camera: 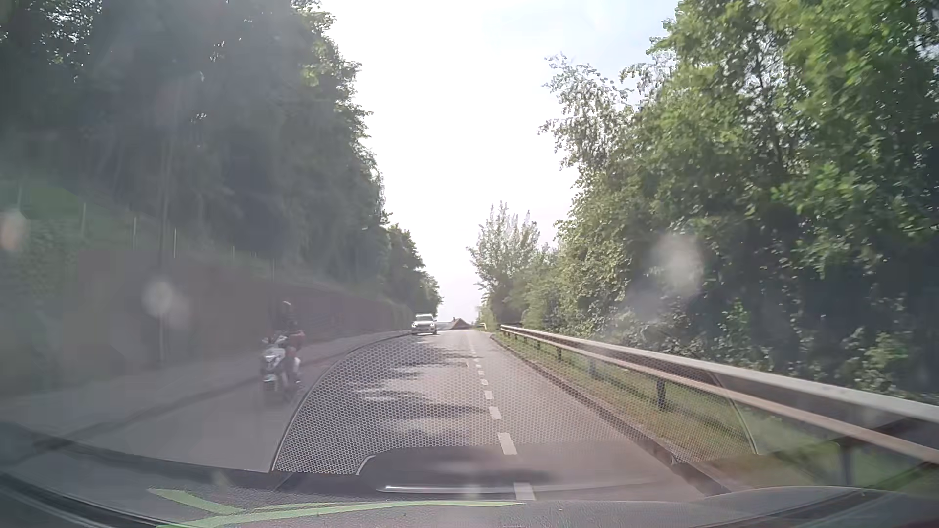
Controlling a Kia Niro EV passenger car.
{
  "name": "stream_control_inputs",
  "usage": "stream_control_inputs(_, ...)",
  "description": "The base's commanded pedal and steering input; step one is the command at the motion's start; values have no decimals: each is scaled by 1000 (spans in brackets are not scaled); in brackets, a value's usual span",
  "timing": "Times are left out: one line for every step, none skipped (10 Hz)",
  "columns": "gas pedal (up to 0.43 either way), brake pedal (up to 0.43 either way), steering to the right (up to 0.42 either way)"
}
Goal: Follow the waypoints while adhering to traffic rules and regulations
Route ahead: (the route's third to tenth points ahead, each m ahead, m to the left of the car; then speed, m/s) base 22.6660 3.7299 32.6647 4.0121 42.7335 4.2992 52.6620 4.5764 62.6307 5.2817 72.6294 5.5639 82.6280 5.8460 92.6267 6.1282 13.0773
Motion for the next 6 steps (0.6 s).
stream_control_inputs(157,0,-1)
stream_control_inputs(150,0,-1)
stream_control_inputs(138,0,-1)
stream_control_inputs(138,0,-1)
stream_control_inputs(130,0,-1)
stream_control_inputs(118,0,-2)
